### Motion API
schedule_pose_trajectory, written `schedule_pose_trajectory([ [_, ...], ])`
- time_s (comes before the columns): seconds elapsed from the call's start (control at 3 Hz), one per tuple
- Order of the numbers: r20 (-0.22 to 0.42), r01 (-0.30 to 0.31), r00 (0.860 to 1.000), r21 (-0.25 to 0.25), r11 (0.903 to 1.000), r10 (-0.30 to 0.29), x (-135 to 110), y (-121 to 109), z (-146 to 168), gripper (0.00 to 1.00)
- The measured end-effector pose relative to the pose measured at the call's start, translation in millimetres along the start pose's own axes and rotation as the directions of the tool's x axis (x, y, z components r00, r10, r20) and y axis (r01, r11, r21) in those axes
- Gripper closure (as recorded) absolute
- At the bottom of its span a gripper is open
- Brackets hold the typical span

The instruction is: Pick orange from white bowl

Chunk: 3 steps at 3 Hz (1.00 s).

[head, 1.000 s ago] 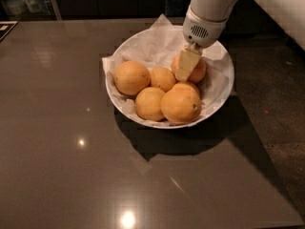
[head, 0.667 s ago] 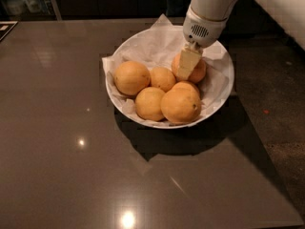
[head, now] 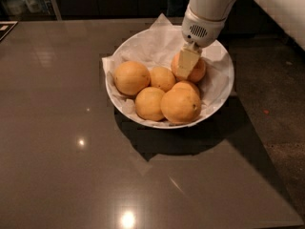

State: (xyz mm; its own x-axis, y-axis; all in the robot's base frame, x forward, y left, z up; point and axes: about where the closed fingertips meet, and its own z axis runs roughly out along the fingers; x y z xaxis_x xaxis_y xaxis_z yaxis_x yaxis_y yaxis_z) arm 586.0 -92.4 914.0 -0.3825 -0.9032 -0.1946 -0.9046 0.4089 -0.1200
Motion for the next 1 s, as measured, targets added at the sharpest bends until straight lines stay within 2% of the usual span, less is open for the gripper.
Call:
schedule_pose_trajectory([
  [0.67, 0.072, 0.062, 0.995, 0.093, 0.9937, -0.068, -23, 21, -43, 1.00],
  [1.0, 0.110, 0.109, 0.987, 0.113, 0.9877, -0.121, -34, 32, -59, 1.00],
])
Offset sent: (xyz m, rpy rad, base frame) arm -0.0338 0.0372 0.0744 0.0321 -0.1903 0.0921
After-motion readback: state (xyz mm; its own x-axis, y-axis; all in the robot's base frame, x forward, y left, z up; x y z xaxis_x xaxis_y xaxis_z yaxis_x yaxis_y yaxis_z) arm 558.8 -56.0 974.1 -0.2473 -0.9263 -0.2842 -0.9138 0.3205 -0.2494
